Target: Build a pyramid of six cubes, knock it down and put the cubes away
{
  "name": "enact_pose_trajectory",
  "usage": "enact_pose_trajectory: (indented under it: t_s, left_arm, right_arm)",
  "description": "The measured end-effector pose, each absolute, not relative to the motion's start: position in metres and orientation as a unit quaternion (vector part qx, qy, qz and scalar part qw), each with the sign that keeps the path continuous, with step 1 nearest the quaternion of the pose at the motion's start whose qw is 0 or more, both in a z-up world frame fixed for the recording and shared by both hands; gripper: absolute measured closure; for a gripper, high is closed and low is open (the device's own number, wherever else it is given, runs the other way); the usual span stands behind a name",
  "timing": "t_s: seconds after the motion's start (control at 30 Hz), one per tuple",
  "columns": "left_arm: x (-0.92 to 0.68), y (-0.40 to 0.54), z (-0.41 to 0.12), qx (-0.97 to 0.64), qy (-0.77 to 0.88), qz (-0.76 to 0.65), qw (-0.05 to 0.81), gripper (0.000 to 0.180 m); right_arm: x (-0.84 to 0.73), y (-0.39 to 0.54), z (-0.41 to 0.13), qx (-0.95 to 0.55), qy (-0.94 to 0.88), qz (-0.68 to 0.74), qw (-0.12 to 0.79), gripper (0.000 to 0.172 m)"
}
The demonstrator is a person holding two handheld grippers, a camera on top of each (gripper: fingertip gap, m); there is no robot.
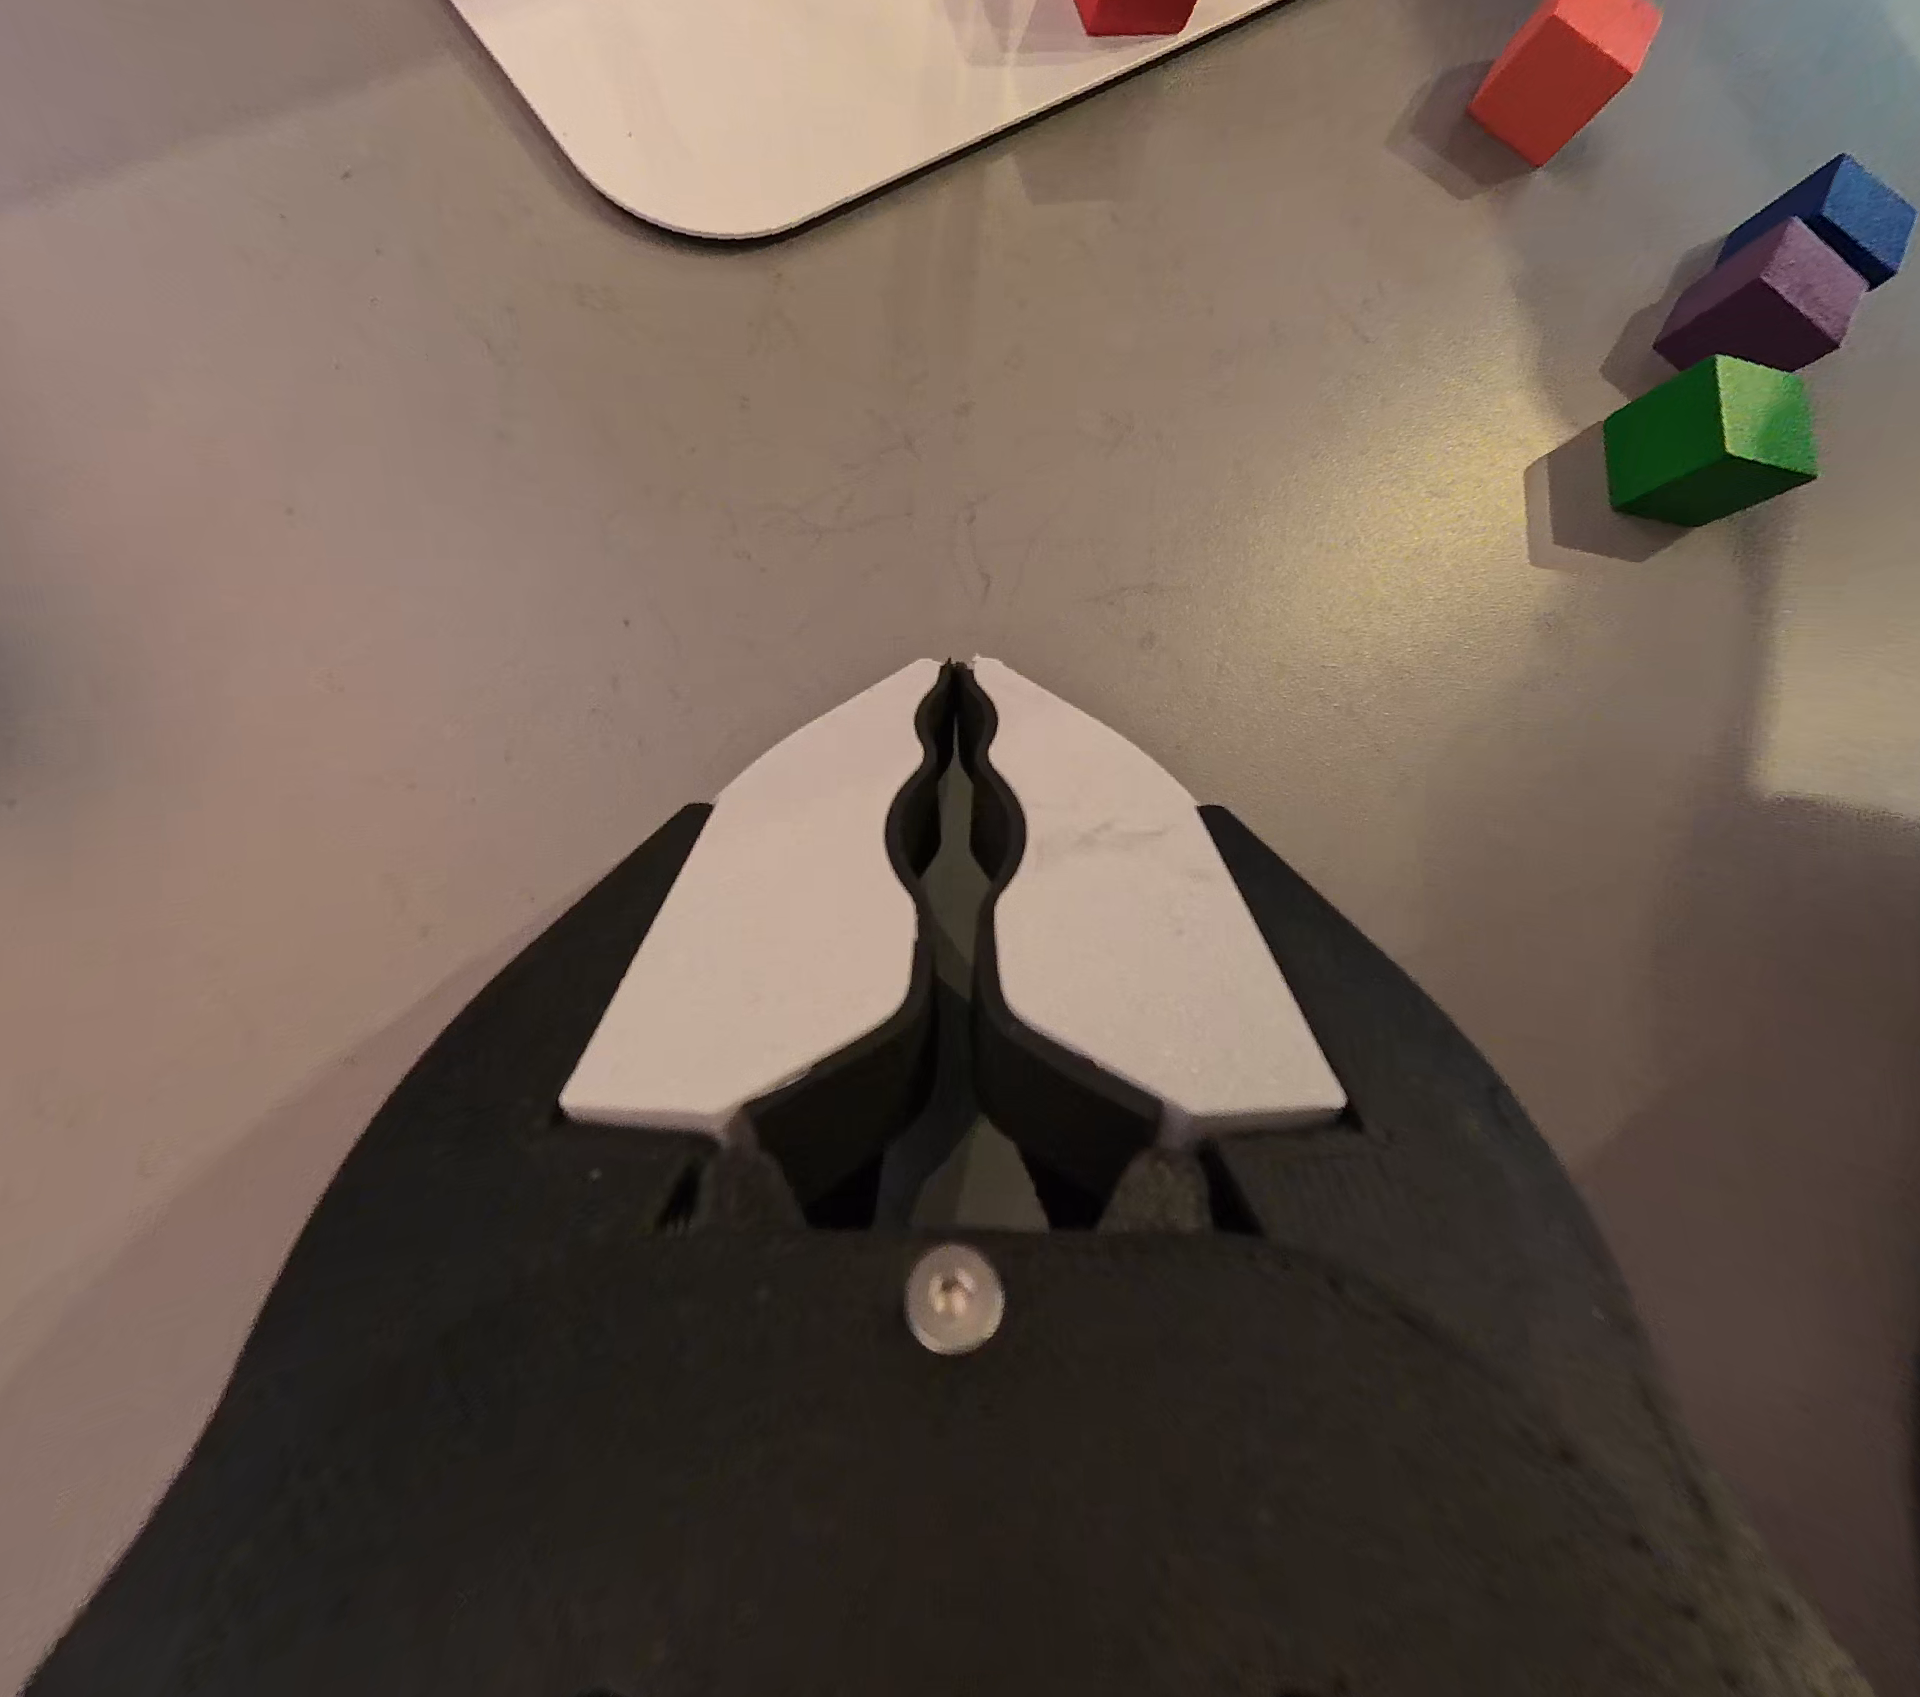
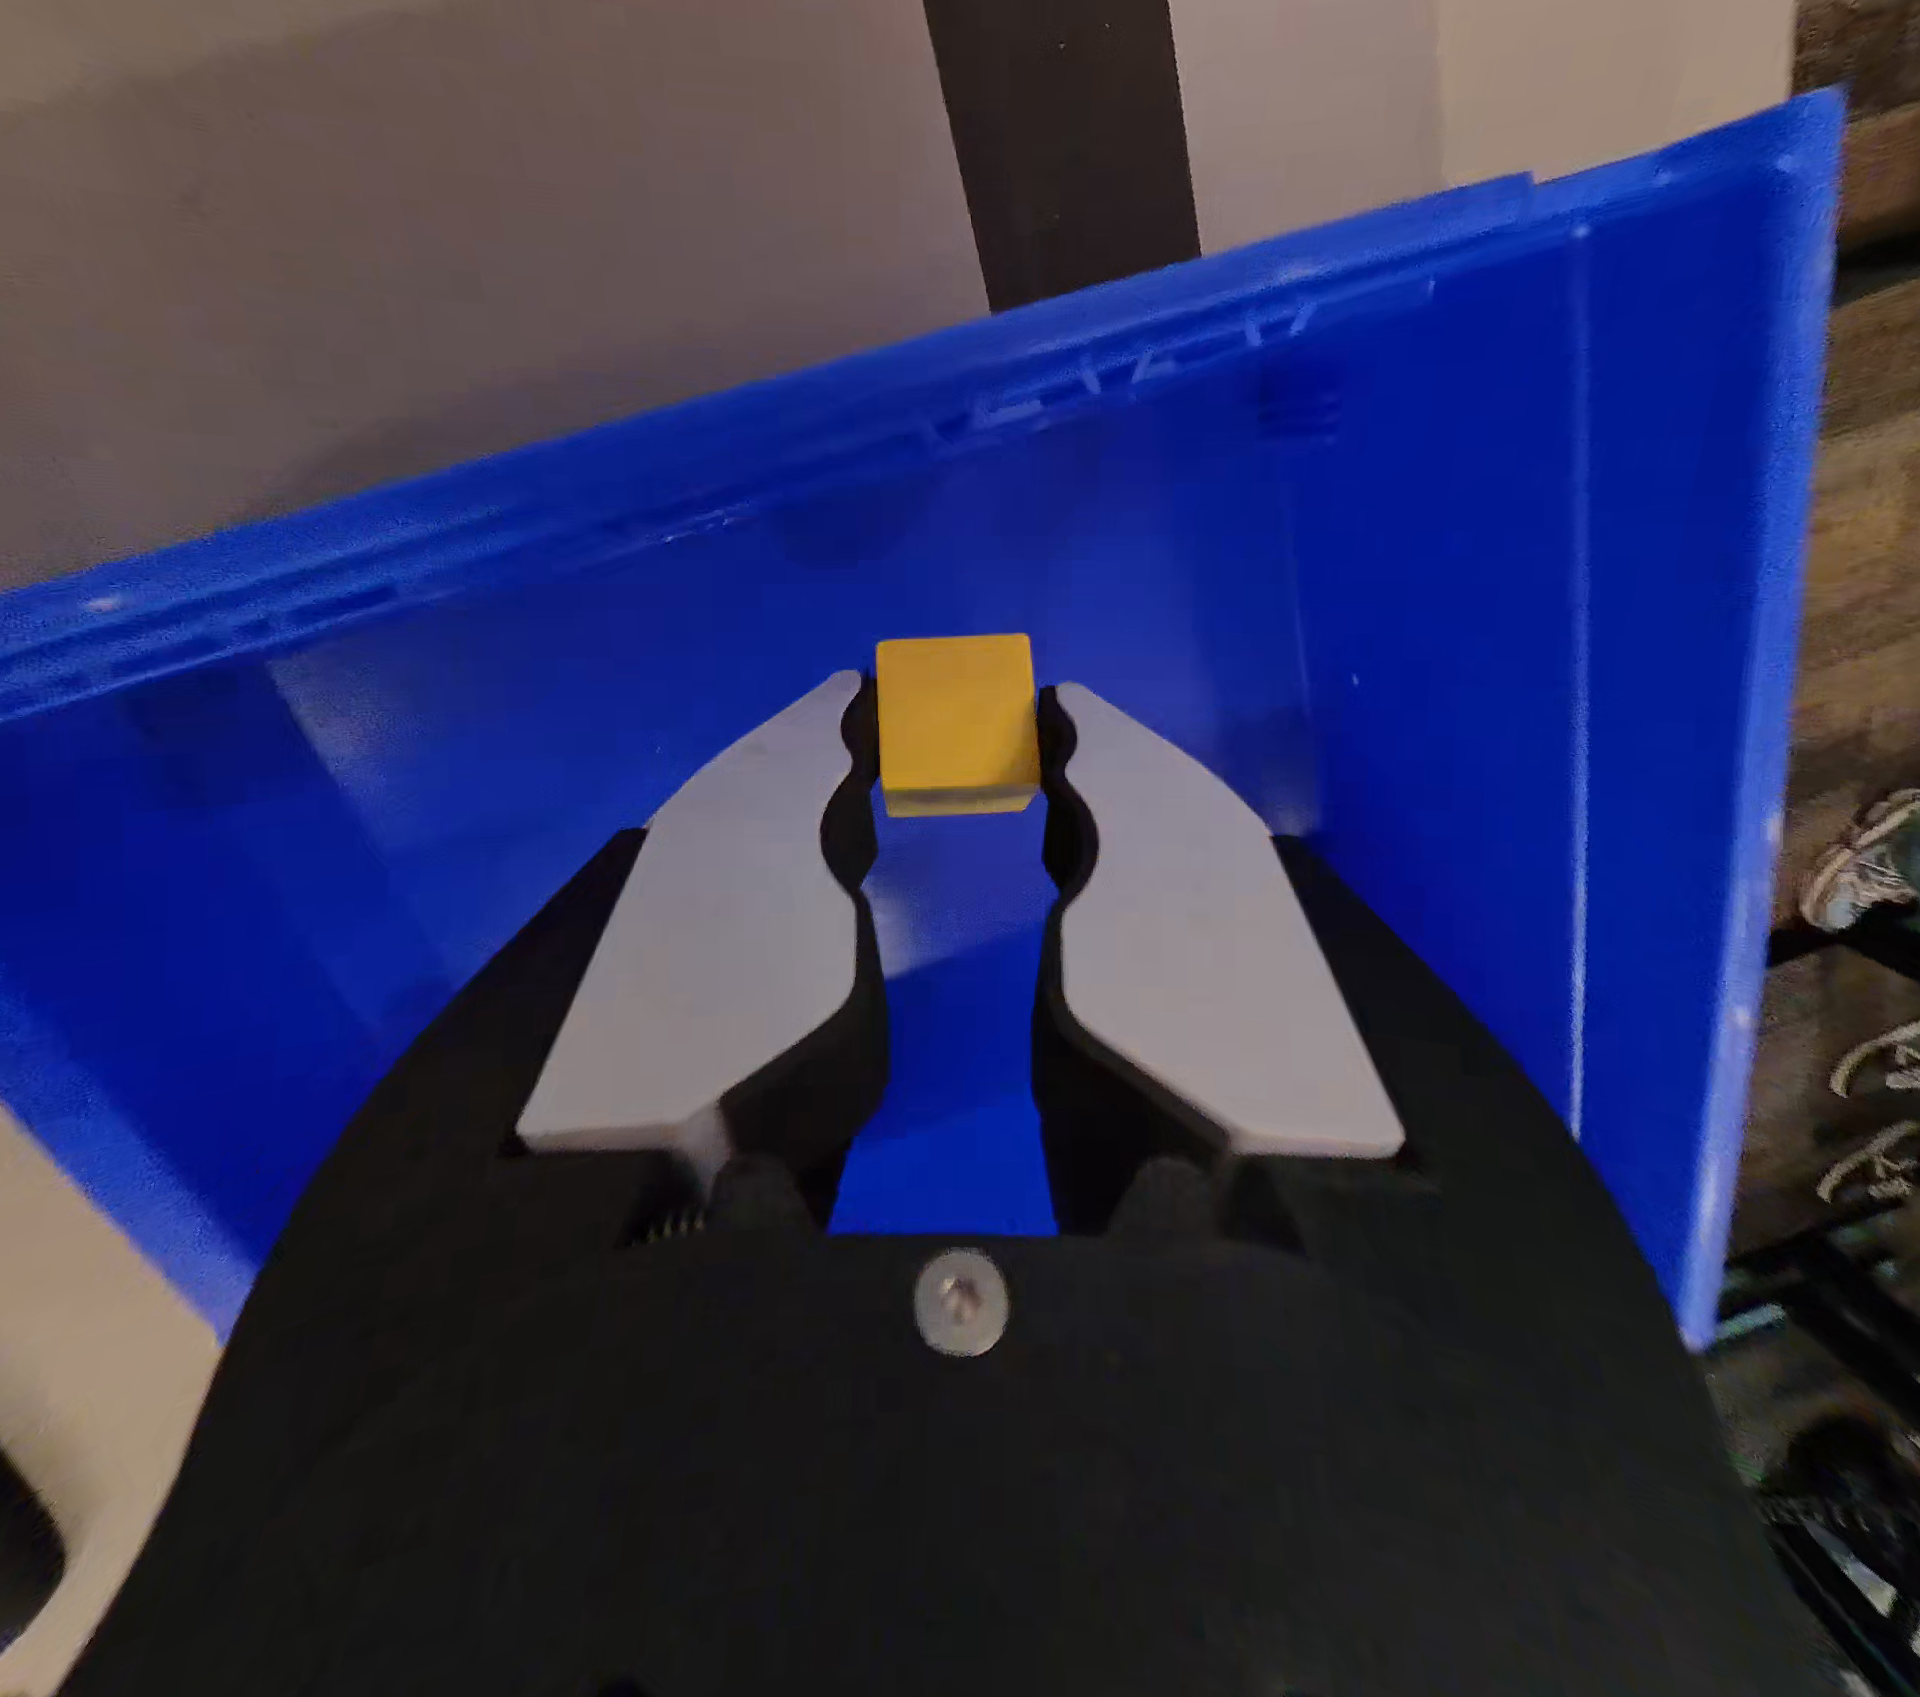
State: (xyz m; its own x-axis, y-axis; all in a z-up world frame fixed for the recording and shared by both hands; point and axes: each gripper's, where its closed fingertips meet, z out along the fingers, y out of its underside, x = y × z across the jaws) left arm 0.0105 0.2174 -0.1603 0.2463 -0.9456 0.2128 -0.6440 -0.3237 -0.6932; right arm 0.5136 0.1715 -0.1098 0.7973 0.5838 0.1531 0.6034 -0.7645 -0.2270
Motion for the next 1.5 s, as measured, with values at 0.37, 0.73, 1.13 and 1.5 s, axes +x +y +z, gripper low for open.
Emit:
enact_pose_trajectory:
  t_s: [0.37,0.73,1.13,1.5]
  left_arm:
    - [0.011,0.218,-0.16,-0.753,0.524,-0.318,0.239,0.18]
    - [0.011,0.218,-0.159,-0.754,0.519,-0.328,0.233,0.18]
    - [0.012,0.216,-0.159,-0.752,0.52,-0.334,0.229,0.18]
    - [0.012,0.216,-0.159,-0.75,0.523,-0.331,0.232,0.18]
  right_arm:
    - [0.53,0.183,-0.143,-0.95,-0.289,-0.022,0.118,0.127]
    - [0.36,0.116,0.0,-0.889,-0.363,0.014,0.279,0.136]
    - [0.204,0.109,-0.127,-0.843,-0.488,0.059,0.217,0.126]
    - [0.204,0.111,-0.096,-0.836,-0.485,0.104,0.236,0.144]
